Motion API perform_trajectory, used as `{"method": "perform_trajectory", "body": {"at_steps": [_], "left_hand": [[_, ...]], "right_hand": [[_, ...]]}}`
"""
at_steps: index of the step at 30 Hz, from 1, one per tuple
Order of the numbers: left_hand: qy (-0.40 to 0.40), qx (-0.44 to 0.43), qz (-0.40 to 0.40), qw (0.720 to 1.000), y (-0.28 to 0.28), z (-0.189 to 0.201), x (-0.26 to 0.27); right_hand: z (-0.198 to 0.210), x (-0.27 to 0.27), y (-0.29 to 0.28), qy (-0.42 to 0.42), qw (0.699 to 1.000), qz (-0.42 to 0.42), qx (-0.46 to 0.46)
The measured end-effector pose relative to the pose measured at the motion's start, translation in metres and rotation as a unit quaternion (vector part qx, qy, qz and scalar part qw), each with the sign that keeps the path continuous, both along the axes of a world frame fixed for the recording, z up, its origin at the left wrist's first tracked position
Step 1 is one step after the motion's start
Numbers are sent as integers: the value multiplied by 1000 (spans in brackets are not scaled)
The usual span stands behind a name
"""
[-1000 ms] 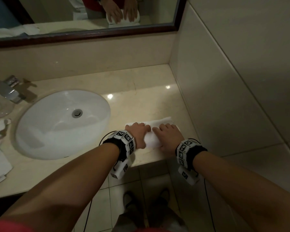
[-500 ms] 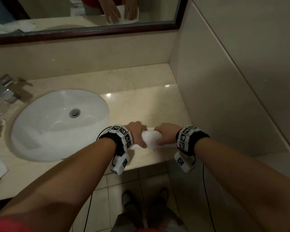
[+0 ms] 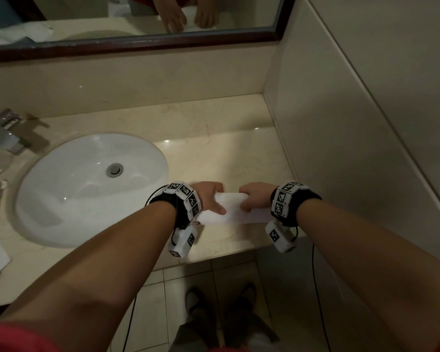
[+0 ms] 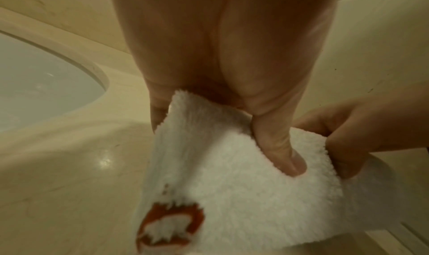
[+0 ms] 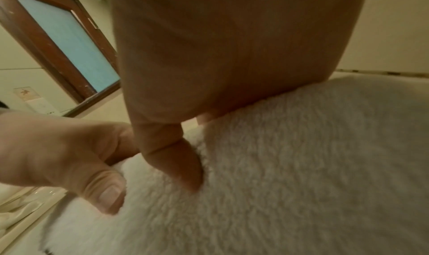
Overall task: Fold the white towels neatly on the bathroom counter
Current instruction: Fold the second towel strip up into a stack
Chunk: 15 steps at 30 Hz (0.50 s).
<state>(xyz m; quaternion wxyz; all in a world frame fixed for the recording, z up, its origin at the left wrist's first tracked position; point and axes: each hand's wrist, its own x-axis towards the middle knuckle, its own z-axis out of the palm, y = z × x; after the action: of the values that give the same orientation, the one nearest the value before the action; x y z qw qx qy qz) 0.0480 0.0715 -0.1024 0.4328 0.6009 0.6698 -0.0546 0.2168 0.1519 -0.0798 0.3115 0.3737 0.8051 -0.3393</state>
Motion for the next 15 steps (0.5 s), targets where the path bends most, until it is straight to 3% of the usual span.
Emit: {"method": "perform_trajectory", "body": {"at_steps": [4, 7, 11, 15], "left_hand": [[16, 6, -6, 1000, 3, -4, -1], [38, 15, -18, 999, 4, -8, 1], [66, 27, -34, 997, 3, -10, 3], [80, 33, -37, 996, 3, -8, 5]], "right_hand": [[-4, -2, 3, -1, 1000, -6, 15], [-4, -3, -2, -24, 998, 44, 44], [-2, 0, -14, -39, 979, 123, 156], [-3, 0, -31, 0, 960, 142, 241]]}}
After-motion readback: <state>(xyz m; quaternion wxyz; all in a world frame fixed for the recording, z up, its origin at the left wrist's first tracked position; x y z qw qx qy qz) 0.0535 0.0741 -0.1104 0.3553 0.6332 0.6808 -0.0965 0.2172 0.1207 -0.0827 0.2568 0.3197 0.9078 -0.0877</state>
